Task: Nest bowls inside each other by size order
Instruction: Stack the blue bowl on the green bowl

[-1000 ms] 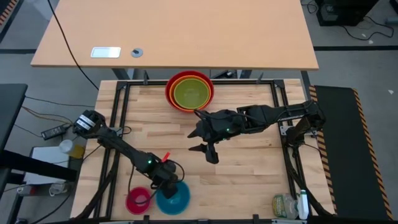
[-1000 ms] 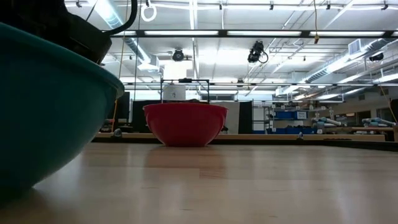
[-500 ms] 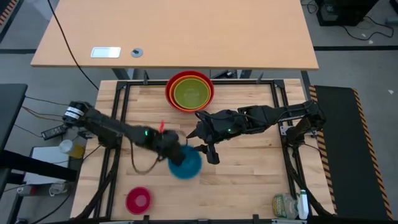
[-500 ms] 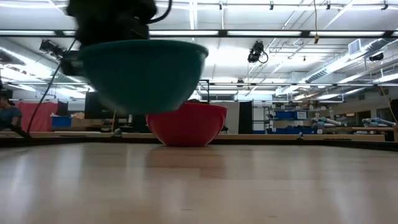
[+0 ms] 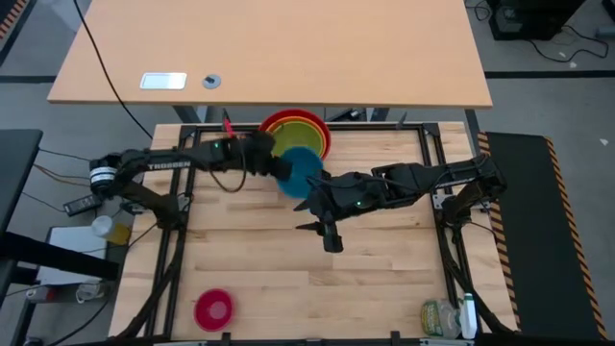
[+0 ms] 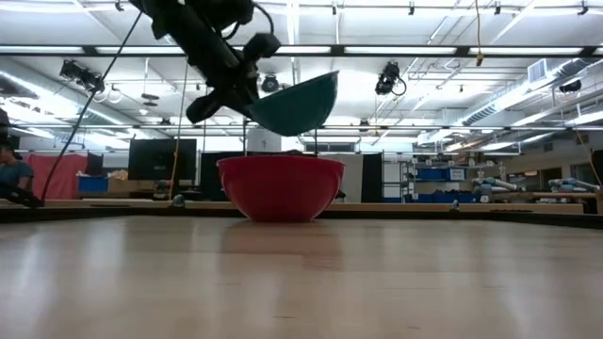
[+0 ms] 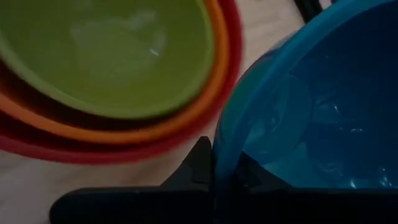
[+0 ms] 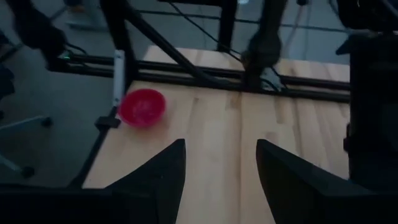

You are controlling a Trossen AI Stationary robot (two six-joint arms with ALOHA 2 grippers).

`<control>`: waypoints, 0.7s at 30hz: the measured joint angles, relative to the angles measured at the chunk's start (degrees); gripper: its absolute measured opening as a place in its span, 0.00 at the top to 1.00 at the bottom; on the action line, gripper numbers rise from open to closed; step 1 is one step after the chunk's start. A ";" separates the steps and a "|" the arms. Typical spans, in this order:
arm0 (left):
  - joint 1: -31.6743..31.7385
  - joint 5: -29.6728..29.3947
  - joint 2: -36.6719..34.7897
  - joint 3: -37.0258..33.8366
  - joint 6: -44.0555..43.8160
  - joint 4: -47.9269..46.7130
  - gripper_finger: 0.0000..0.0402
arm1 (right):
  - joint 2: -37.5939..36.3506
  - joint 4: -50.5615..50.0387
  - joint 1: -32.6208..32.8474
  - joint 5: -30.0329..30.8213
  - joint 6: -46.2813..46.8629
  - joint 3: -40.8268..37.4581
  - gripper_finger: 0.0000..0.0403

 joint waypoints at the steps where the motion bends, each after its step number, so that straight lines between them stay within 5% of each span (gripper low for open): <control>1: 1.30 0.18 0.00 0.00 0.66 -0.26 0.97 | -0.02 -0.09 -0.05 0.86 0.20 0.00 0.50; 21: 15.70 -3.06 2.80 0.02 3.26 3.19 0.97 | -0.04 4.34 -3.77 3.44 0.58 0.00 0.50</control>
